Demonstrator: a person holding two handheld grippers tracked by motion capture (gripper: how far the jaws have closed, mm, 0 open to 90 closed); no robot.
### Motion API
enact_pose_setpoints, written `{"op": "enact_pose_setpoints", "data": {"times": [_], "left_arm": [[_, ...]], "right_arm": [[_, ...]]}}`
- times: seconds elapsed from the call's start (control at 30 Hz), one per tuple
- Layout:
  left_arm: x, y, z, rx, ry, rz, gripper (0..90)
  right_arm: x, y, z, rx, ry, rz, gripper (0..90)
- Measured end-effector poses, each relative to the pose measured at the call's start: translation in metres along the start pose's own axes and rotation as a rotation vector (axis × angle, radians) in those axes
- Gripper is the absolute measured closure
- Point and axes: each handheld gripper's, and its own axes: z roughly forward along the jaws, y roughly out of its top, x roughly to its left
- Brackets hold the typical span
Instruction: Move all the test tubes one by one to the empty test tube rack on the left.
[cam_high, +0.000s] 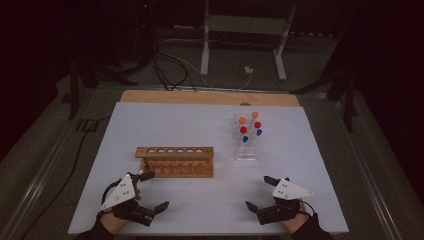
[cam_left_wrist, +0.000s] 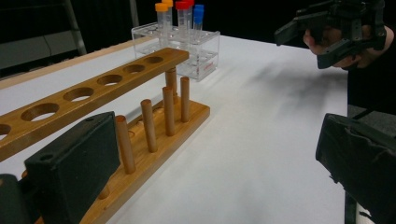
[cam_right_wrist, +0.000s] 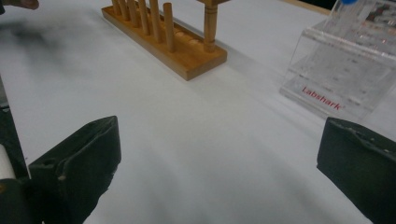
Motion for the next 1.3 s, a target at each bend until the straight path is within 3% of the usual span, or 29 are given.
{"op": "enact_pose_setpoints", "data": {"times": [0.3, 0.57, 0.93, 1.3], "left_arm": [[0.000, 0.000, 0.001, 0.000, -0.014, -0.003, 0.5], [0.001, 0.000, 0.000, -0.007, -0.018, -0.007, 0.5], [0.001, 0.000, 0.000, -0.008, -0.022, -0.010, 0.5], [0.000, 0.000, 0.000, -0.011, -0.028, -0.013, 0.5]], "right_arm": [[0.005, 0.022, -0.009, -0.066, 0.013, 0.028, 0.0], [0.002, 0.044, -0.010, -0.110, -0.020, 0.016, 0.0], [-0.016, 0.073, 0.001, -0.135, -0.058, 0.007, 0.0], [-0.038, 0.087, 0.023, -0.138, -0.080, 0.082, 0.0]]}}
